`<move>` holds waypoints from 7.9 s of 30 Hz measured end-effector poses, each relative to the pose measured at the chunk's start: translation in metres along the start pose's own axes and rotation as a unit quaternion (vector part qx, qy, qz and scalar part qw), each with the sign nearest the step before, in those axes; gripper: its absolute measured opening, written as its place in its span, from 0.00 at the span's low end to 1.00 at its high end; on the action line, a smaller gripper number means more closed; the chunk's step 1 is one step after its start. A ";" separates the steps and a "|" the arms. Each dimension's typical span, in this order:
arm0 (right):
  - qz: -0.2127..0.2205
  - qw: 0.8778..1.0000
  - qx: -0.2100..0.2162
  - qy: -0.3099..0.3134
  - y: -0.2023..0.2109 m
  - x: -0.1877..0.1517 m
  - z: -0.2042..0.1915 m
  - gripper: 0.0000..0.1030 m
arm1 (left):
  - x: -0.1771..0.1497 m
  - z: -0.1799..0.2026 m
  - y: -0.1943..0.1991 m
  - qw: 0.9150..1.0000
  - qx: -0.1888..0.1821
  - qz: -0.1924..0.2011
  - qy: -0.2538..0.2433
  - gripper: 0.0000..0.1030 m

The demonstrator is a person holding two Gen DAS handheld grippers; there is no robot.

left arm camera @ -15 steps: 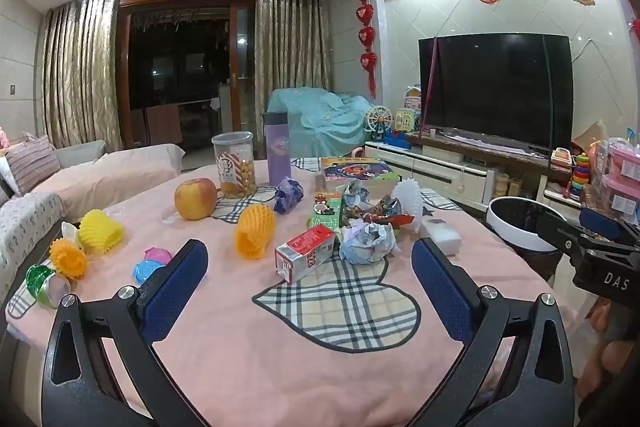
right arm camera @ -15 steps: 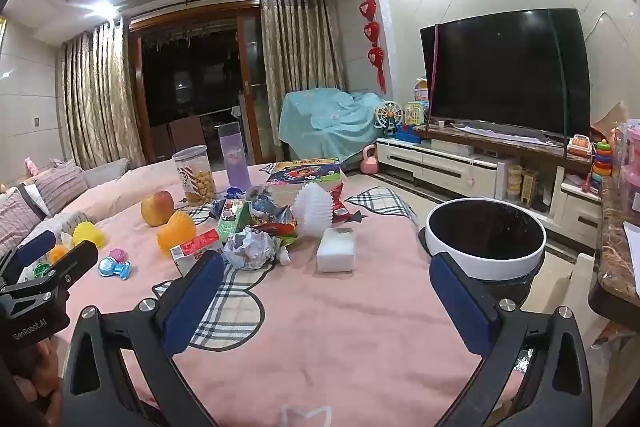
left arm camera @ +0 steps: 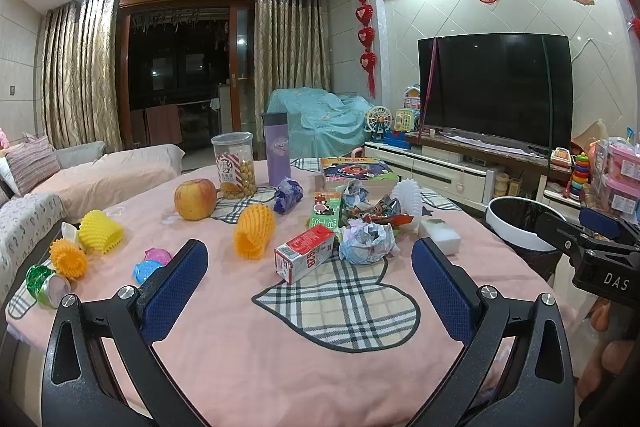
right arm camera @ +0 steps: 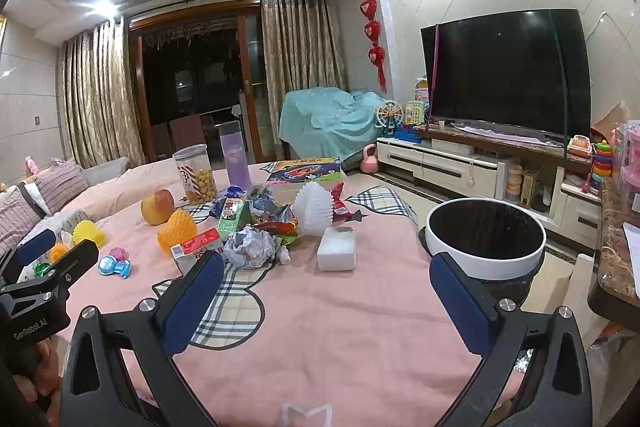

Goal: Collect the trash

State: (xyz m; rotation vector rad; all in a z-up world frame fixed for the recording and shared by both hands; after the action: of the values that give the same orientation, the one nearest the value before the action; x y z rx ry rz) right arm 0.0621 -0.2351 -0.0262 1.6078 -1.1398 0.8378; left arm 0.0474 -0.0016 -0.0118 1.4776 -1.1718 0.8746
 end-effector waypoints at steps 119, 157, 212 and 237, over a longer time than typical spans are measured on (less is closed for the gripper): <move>-0.167 0.974 -0.061 -0.139 -0.075 0.019 0.180 0.48 | 0.020 0.214 -0.138 0.941 -0.300 -0.129 -0.090 0.34; -0.198 0.967 -0.098 -0.125 -0.138 0.050 0.259 0.51 | 0.062 0.344 -0.223 0.914 -0.354 -0.154 -0.125 0.33; -0.240 0.968 0.010 -0.073 -0.174 -0.026 0.046 0.98 | -0.050 0.052 -0.173 0.968 -0.141 -0.208 0.005 0.78; -0.240 0.964 0.020 -0.107 -0.174 -0.030 0.076 0.12 | -0.050 0.075 -0.189 0.955 -0.202 -0.215 0.025 0.18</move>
State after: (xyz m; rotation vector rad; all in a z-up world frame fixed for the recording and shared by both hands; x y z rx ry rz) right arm 0.2171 -0.2807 -0.1299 1.9363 -0.8209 0.3762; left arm 0.2127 -0.0603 -0.1260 1.2891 -0.8760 0.3440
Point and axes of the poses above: each gripper's, at about its wrist camera, not at the fingertips, and y roughly against the way its jaws point, z to its right, x to its top, the point moved 8 cm from there along -y, roughly the way its jaws point, and after that the axes turned 12 degrees about -y, right-handed, at the moved point
